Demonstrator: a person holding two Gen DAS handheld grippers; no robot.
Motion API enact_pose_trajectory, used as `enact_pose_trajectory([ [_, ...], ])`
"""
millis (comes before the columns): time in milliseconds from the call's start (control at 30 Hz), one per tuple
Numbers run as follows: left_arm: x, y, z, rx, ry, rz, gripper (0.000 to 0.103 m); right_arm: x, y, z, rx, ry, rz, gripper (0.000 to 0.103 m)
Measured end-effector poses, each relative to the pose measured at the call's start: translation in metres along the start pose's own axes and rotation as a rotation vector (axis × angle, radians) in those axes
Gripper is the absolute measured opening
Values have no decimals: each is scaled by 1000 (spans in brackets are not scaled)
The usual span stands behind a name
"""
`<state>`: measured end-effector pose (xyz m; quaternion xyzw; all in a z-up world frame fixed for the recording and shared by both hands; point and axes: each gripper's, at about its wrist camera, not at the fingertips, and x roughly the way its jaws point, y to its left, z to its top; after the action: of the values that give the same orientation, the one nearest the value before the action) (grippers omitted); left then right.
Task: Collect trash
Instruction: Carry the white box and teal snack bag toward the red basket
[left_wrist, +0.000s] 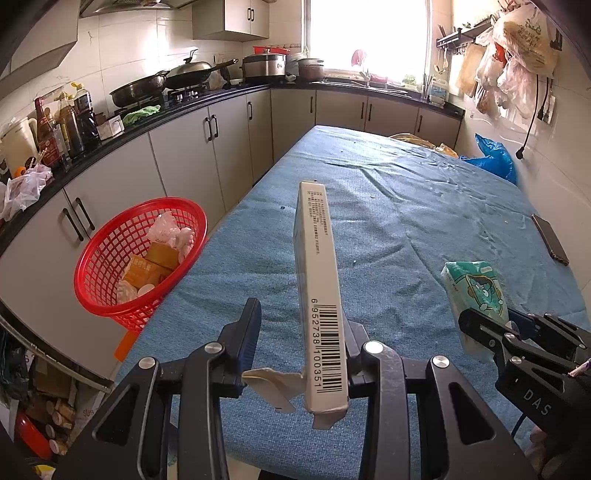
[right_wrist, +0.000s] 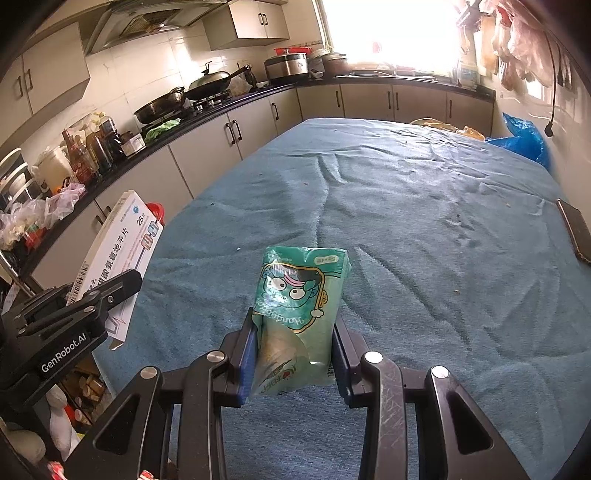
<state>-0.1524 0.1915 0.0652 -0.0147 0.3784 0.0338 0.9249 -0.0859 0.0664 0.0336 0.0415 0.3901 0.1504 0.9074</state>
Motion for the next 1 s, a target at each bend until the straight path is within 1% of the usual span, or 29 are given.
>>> enact_pose_trajectory([
  [467, -4, 7, -2, -16, -6, -2, 35, 4, 10, 1, -18, 2, 7, 38],
  [1000, -4, 27, -5, -59, -10, -2, 35, 14, 32, 7, -66, 16, 23, 39],
])
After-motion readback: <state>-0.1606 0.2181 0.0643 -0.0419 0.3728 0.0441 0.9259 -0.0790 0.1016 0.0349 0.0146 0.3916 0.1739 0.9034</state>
